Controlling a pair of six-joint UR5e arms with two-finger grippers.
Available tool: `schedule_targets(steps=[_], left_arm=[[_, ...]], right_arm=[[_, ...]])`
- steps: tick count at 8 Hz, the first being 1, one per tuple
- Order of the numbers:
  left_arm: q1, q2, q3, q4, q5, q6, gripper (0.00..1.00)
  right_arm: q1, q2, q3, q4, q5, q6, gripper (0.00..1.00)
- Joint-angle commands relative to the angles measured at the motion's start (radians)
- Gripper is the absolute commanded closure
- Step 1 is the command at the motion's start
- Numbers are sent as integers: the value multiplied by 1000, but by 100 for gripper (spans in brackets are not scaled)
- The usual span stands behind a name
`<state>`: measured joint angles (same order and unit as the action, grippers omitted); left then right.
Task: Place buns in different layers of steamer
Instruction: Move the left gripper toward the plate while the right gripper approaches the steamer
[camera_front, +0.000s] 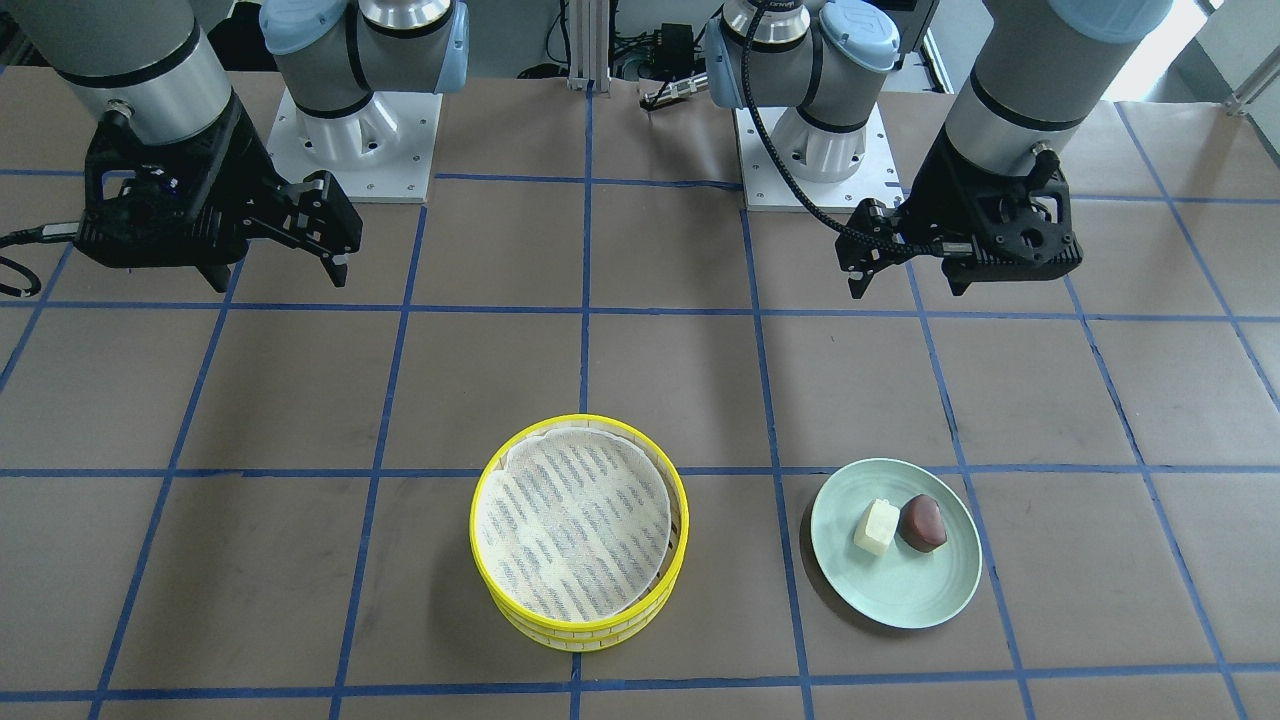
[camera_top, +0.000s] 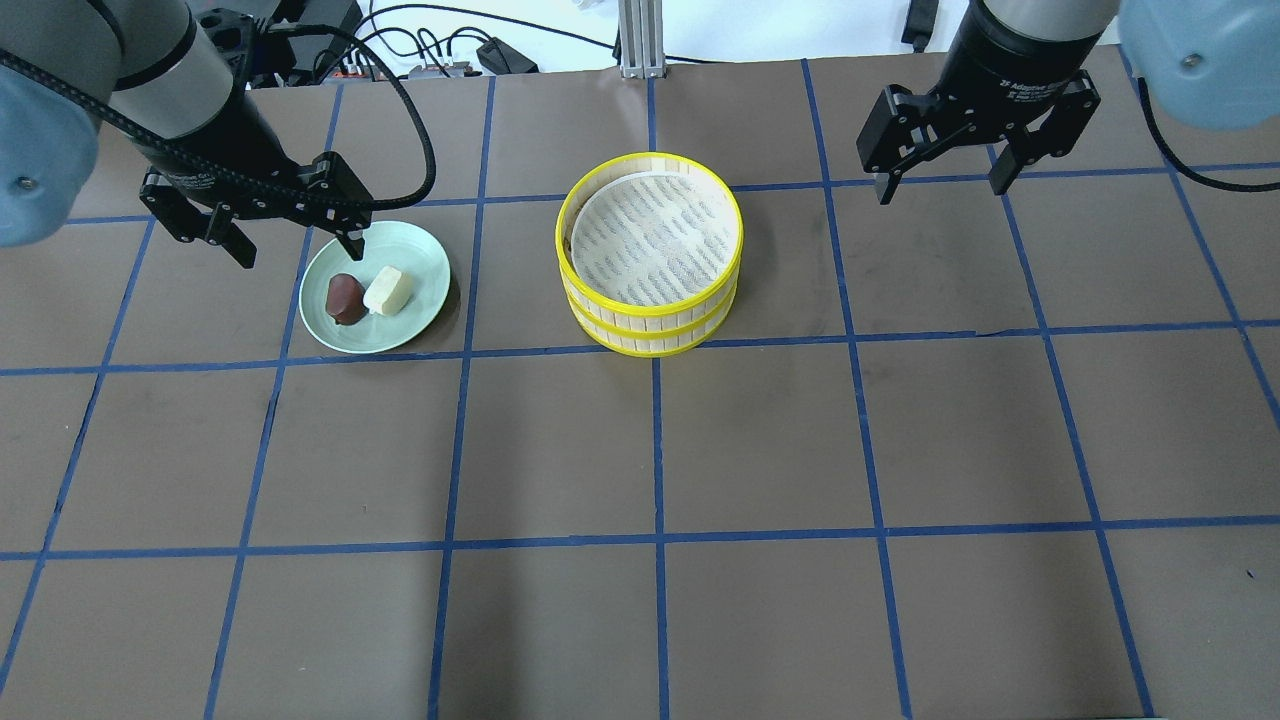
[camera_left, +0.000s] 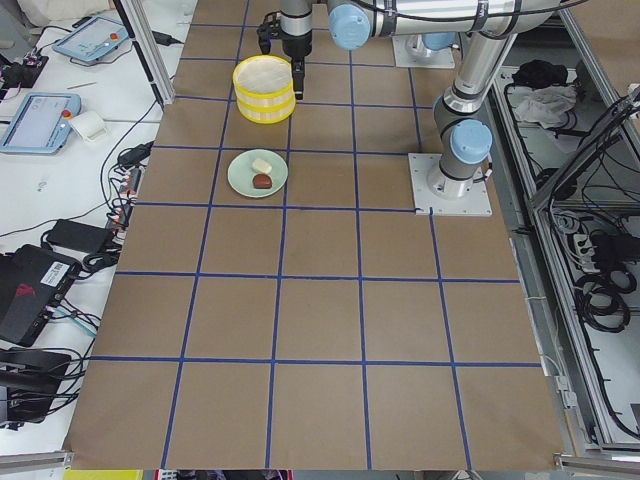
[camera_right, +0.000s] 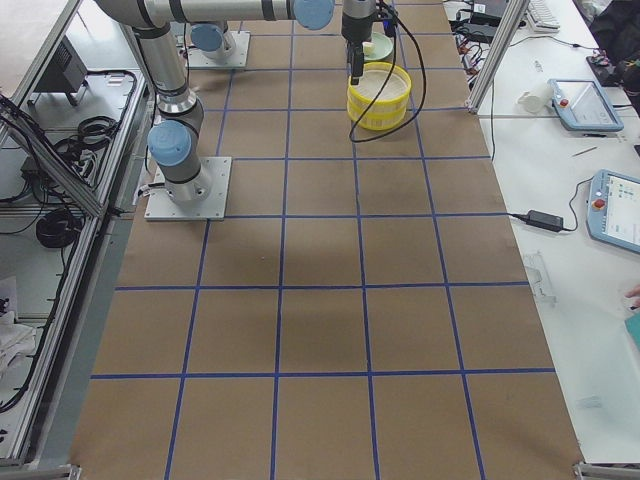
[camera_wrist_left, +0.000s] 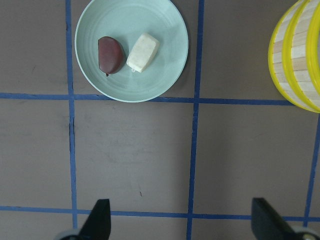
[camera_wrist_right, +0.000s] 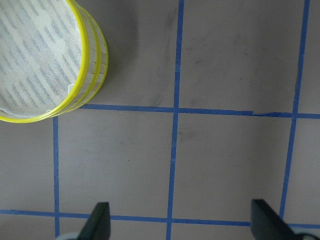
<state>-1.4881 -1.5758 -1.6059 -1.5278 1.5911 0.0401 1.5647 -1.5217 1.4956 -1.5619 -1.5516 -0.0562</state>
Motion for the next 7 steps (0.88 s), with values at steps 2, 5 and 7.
schedule_targets(steps=[2,5,7], left_arm=[[31,-120,-12,303,-2,117,0],[39,-242,-20,393,4,164,0],[39,-308,-28,491,7,246,0]], right_arm=[[1,8,0,-15,1,7,0],[52,89,-9,-163,1,78,0],[115,208,-14,-315,2,185,0]])
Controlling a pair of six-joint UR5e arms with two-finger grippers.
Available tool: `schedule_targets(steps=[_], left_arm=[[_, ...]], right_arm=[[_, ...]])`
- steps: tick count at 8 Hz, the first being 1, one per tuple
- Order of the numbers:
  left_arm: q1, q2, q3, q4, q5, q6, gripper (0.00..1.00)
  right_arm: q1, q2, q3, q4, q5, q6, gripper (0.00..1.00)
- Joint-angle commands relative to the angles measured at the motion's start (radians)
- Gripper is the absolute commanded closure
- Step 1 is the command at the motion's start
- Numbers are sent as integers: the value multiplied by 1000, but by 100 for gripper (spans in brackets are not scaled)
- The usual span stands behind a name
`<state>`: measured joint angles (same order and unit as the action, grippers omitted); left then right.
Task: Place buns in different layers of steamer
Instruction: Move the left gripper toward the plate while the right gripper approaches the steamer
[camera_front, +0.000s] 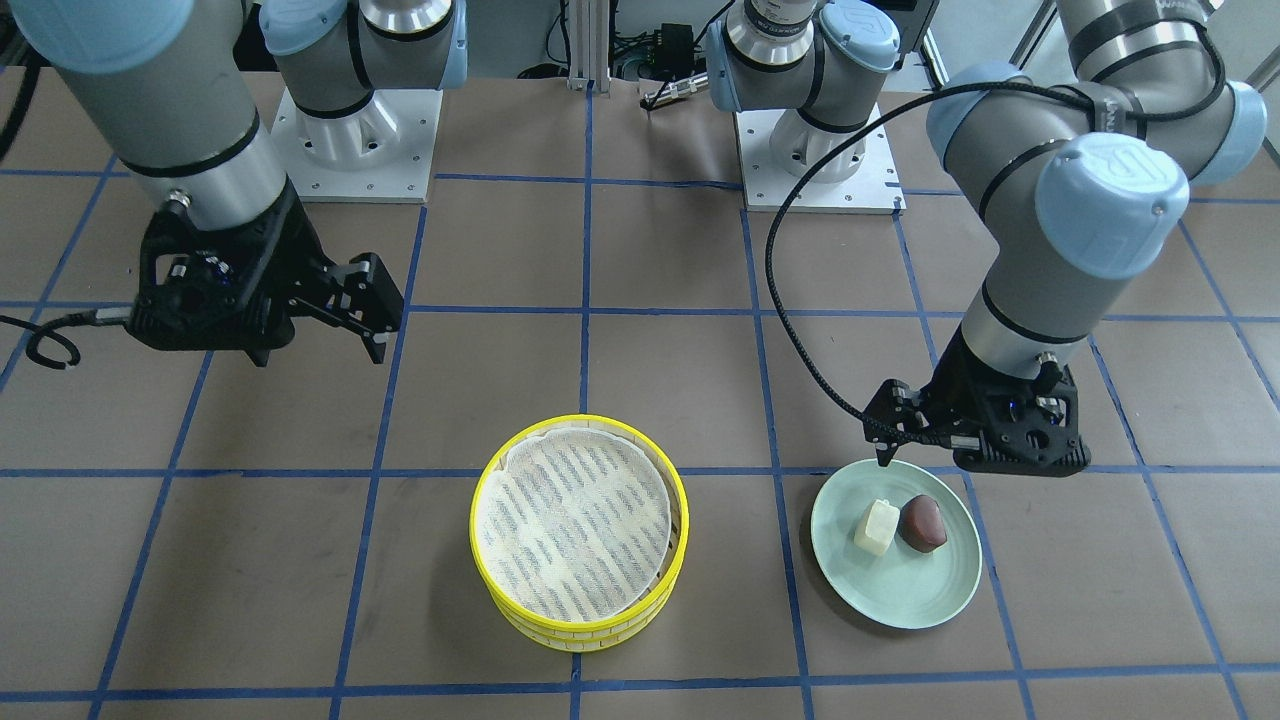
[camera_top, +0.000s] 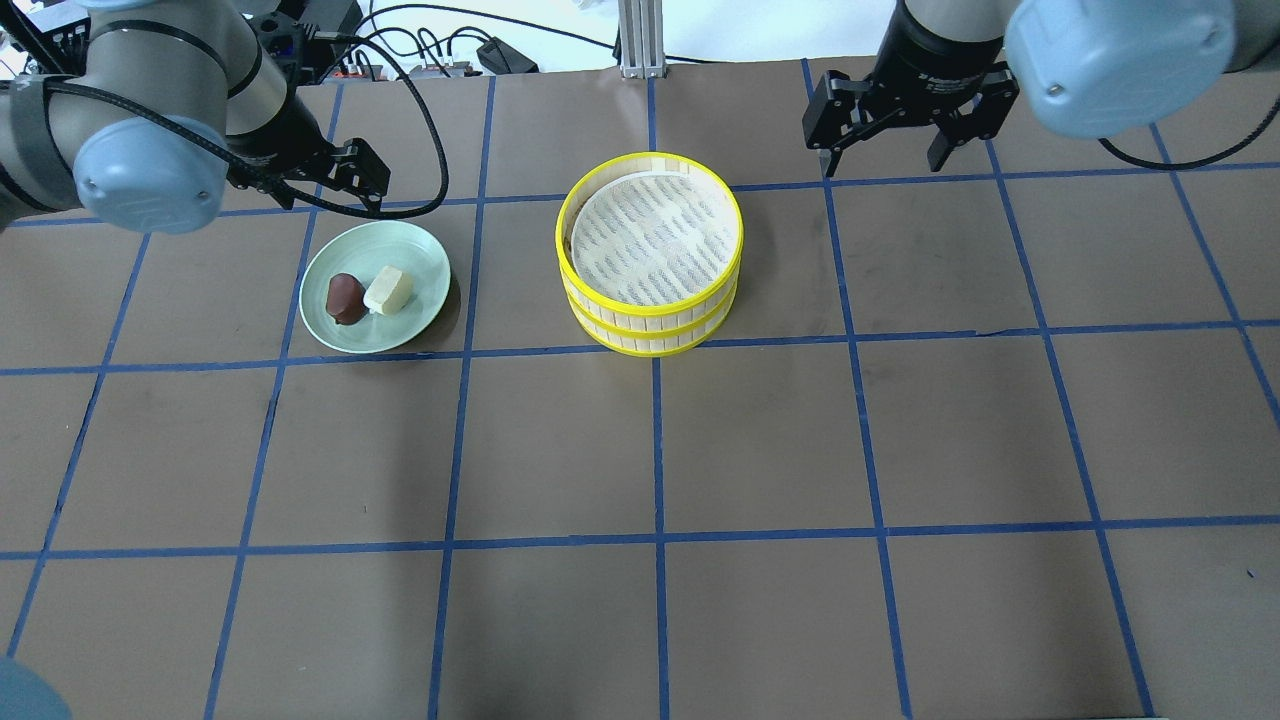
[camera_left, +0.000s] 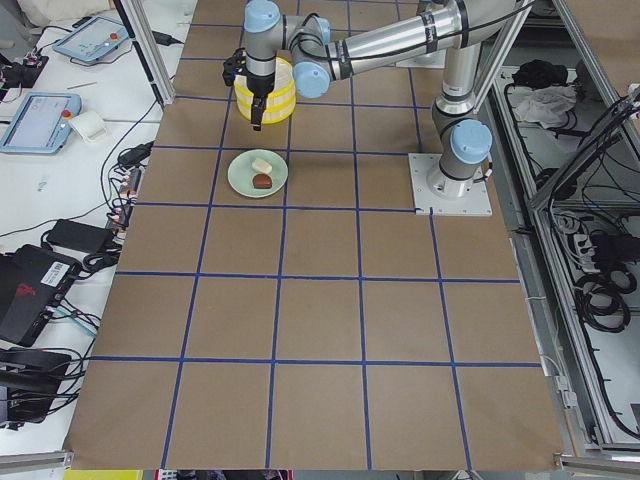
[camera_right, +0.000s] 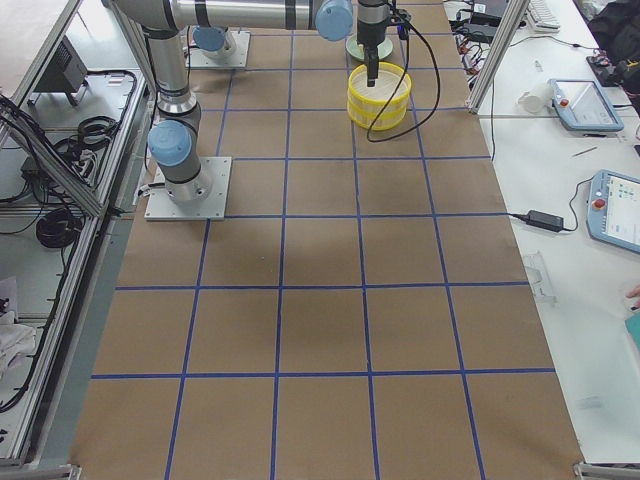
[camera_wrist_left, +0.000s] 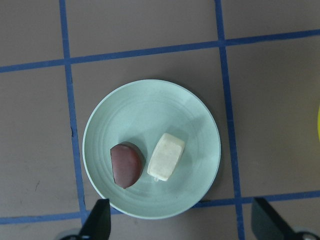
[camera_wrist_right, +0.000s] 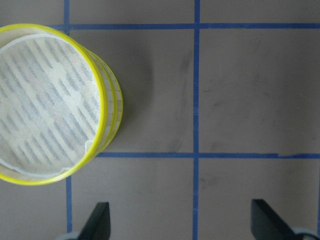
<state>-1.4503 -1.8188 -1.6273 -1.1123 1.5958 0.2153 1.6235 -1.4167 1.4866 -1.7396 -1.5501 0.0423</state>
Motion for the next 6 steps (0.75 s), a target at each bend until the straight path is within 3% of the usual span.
schedule_targets(steps=[1,4,6], left_arm=[[2,-89,-5,78,3,125,0],[2,-180,-8,107,7,205,0],[14,-229,-8,115,16,297,0]], right_arm=[[94,178,-5,-253,1,144,0],[128,323,-3,-408,7,255,0],[130,355,3,-439,16,257,0]])
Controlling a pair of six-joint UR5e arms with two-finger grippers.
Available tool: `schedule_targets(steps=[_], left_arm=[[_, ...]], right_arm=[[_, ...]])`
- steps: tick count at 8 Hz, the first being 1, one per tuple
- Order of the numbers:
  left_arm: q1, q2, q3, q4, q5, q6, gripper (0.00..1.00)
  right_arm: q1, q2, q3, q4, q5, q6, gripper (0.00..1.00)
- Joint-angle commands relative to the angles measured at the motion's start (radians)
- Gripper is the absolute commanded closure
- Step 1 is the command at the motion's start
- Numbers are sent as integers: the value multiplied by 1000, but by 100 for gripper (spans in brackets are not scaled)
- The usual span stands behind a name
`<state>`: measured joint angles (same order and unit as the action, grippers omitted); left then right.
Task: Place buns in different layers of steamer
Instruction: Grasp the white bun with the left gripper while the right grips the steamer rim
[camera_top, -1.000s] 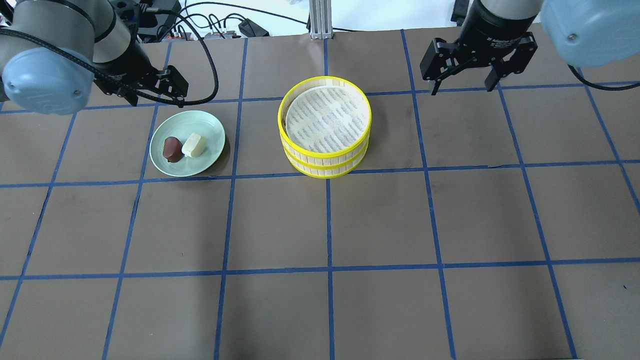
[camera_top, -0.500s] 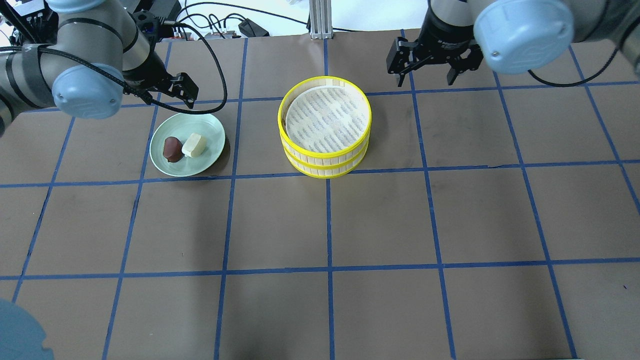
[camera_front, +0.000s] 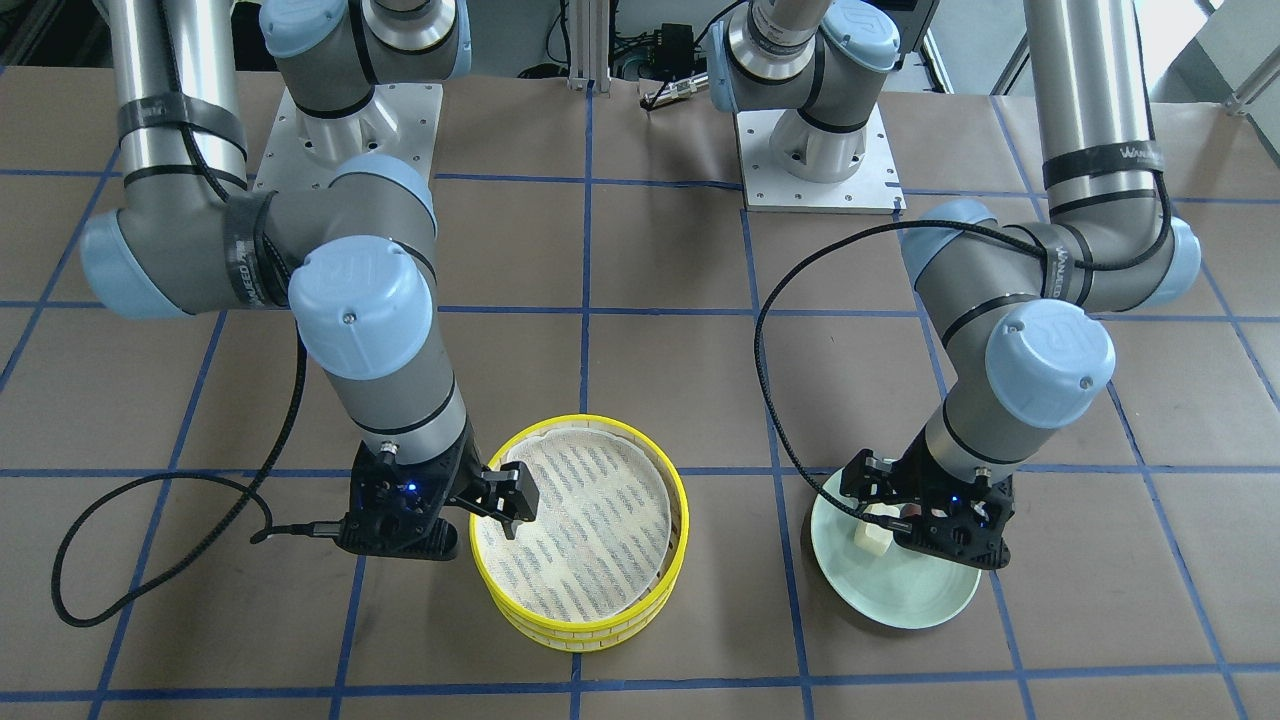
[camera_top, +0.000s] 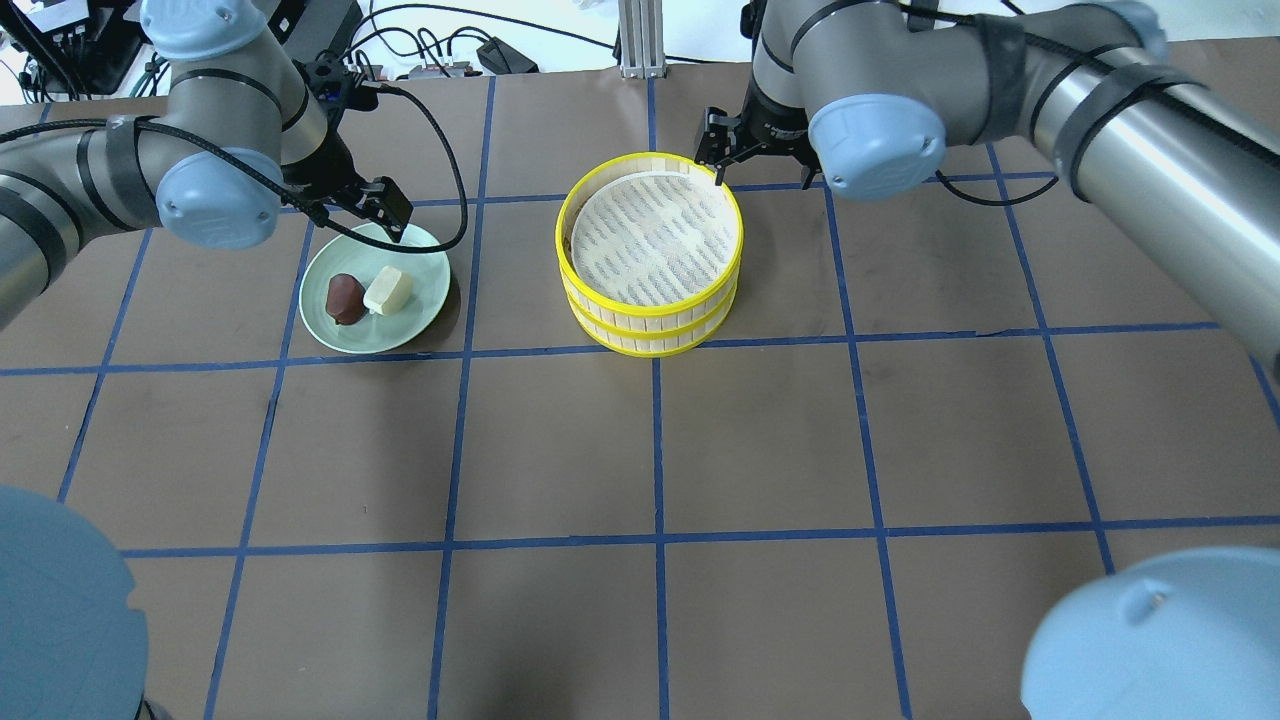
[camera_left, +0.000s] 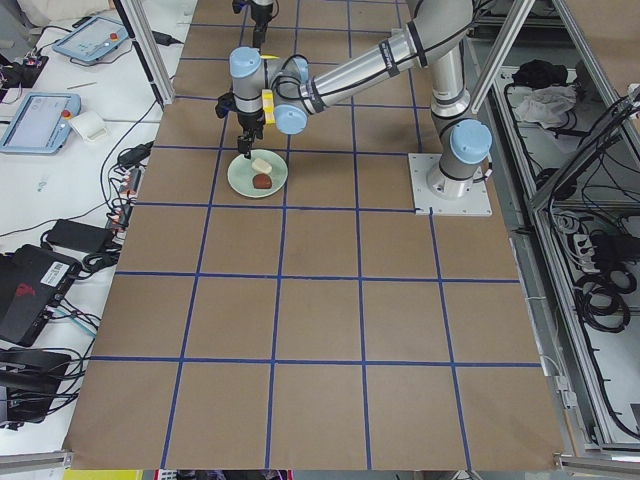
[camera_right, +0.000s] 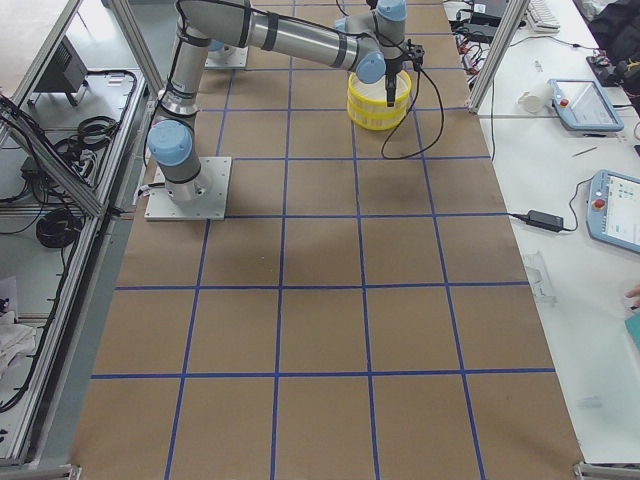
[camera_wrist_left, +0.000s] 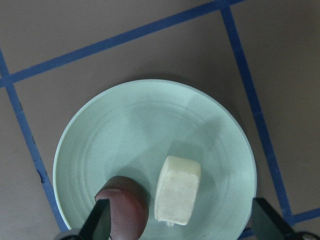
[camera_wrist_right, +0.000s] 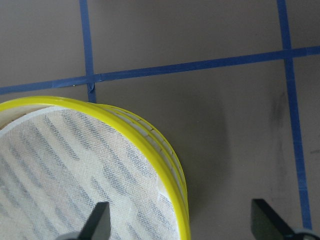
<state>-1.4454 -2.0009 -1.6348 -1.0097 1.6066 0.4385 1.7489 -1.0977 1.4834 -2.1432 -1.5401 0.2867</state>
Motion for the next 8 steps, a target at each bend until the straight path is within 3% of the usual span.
schedule_targets(steps=[1,4,6,8], left_arm=[[11,-65,0,14,6,78,0],[11,-118,-4,34,0,75,0],[11,-118,-4,34,-7,77,0],[11,-118,-2,34,-5,104,4]], right_arm=[[4,39,11,-34,6,12,0],[4,44,23,-32,8,12,4],[4,42,28,-24,8,3,33],[4,44,29,-21,8,0,52]])
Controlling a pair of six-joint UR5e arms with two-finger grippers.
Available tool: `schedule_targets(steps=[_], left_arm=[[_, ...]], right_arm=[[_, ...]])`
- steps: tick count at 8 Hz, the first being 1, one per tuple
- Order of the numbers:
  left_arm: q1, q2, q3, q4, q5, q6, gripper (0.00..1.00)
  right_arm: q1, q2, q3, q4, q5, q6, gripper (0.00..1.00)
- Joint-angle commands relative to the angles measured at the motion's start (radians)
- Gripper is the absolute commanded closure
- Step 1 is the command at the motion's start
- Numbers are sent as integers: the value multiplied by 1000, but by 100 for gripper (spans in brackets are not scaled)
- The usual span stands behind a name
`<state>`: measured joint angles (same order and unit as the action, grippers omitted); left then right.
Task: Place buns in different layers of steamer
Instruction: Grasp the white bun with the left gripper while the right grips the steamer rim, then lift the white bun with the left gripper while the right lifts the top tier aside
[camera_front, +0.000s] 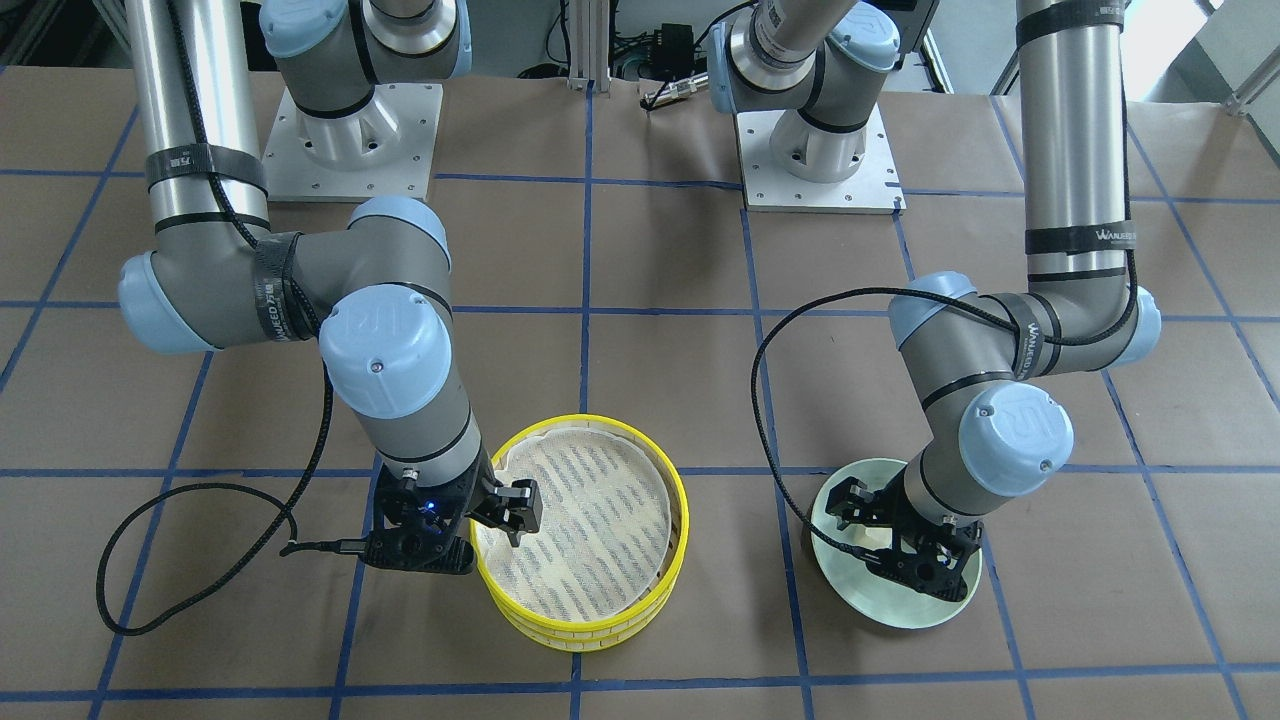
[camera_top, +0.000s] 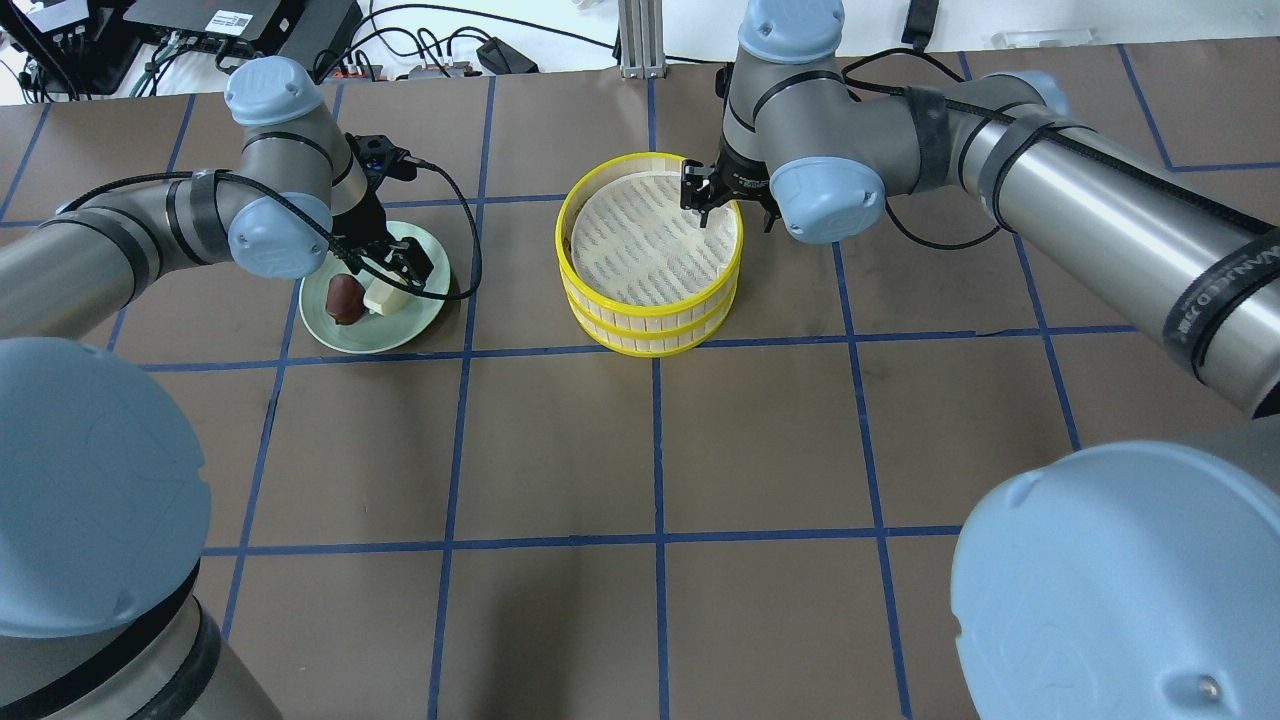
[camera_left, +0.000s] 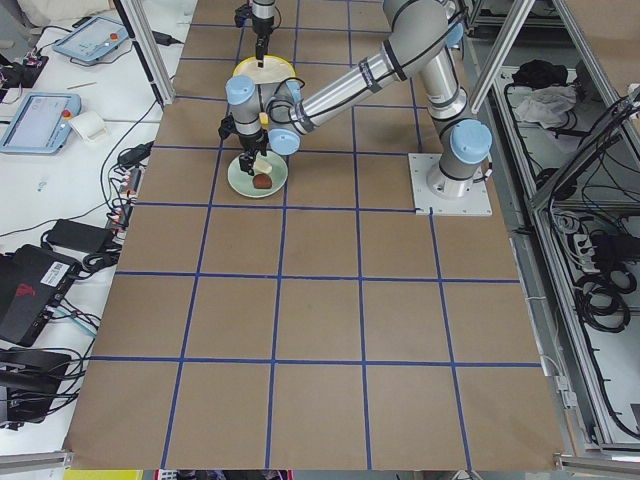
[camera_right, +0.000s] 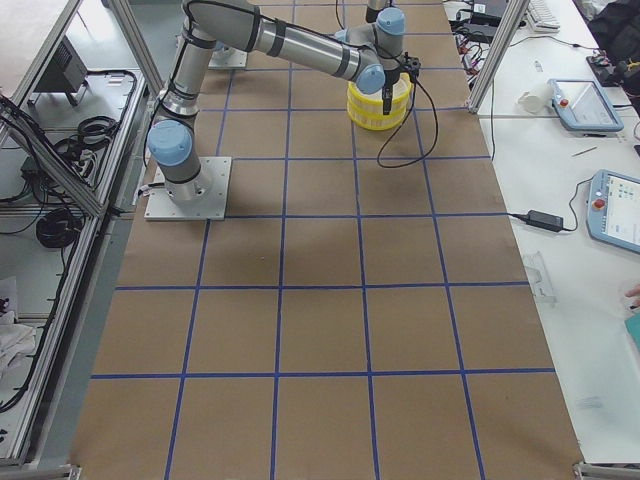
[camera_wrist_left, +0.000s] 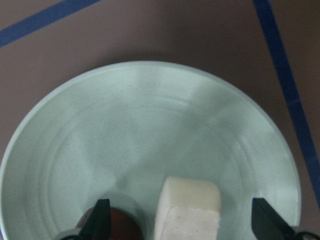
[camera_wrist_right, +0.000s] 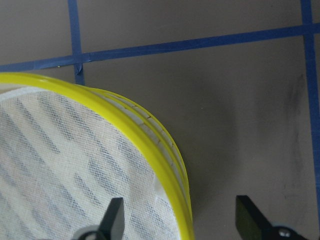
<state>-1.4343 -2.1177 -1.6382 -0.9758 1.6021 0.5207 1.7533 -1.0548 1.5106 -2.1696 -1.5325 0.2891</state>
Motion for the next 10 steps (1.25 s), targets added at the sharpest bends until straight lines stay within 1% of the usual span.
schedule_targets(steps=[1,2,3,5,6,7,8,10], left_arm=[[0,-1,1,0,-2,22,34],[0,-1,1,0,-4,21,53],[0,-1,1,0,-4,21,72],[0,5,4,2,-4,19,100],[0,18,12,2,-4,16,100],[0,33,18,6,-4,10,100],[0,57,24,28,-4,-10,100],[-5,106,26,29,-5,-59,100]], right_arm=[[0,-1,3,7,0,-1,62],[0,-1,11,8,-2,-5,72],[0,-5,17,7,-2,-7,79],[0,-8,17,7,-2,-7,89],[0,-13,16,8,-2,-7,94],[-2,-22,11,8,-2,-8,96],[-2,-31,7,10,-2,-10,97],[-23,-82,2,72,-5,-59,97]])
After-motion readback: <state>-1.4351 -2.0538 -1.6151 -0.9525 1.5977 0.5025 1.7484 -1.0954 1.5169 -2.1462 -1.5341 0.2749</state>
